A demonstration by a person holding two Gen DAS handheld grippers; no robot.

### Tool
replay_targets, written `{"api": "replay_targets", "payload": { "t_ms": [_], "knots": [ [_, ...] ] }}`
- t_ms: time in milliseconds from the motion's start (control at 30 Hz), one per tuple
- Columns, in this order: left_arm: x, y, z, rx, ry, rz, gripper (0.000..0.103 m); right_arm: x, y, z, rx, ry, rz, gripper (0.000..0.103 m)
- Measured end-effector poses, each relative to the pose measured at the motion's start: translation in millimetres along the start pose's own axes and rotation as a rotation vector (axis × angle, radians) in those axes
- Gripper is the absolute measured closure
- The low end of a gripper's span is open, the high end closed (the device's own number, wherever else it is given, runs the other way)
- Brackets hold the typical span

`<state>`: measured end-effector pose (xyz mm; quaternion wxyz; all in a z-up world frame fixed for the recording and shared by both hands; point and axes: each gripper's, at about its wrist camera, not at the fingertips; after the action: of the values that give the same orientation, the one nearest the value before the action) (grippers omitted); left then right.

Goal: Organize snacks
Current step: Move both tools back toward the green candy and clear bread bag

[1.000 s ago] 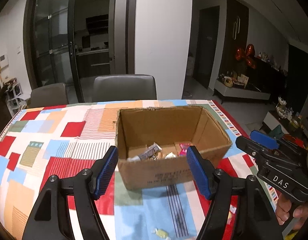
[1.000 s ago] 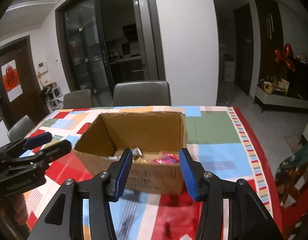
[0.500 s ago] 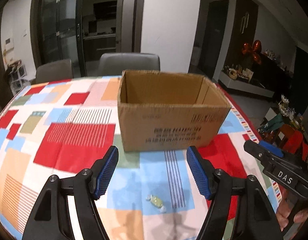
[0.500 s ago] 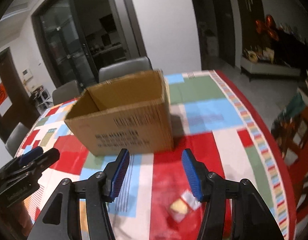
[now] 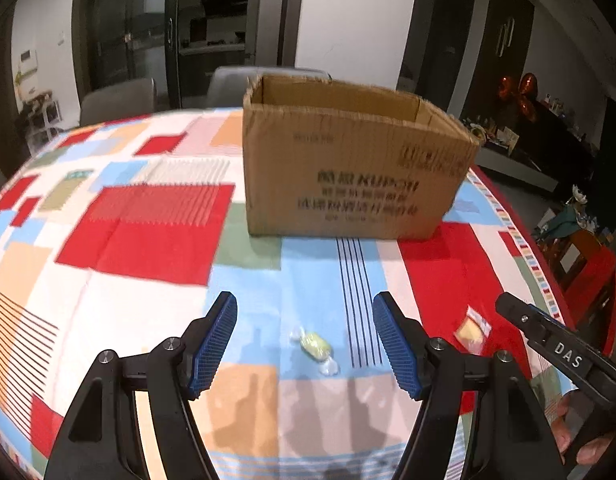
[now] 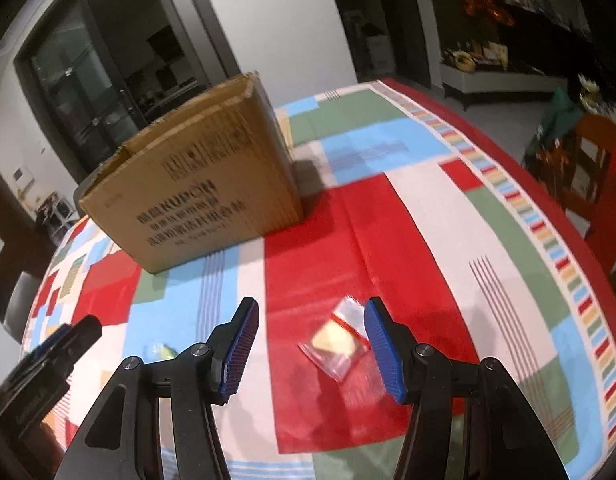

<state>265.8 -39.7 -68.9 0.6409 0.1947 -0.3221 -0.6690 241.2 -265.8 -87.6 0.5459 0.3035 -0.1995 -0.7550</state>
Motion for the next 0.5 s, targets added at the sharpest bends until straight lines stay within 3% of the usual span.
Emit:
{"api": "replay_targets", "payload": {
  "t_ms": [67, 500],
  "knots": [
    [-0.5, -6.8, -5.2, -0.016, -0.007, 0.011, 0.034, 5.4, -6.4, -3.5, -0.009, -0.006, -0.026, 0.038],
    [-1.3, -30.8, -38.0, -0.091, -0.008, 0.025, 0.038, 17.7, -27.7, -31.9, -0.067, -0.035, -0.058, 0.038]
  ]
}}
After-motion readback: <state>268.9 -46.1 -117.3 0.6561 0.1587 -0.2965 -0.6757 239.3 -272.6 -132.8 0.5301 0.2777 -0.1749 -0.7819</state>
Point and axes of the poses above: each gripper's, at about its wrist camera, not at the fingertips, and z roughly against the way its jaws point, x to its right, y to its top, and after that the axes turned 3 degrees about -y, right-handed
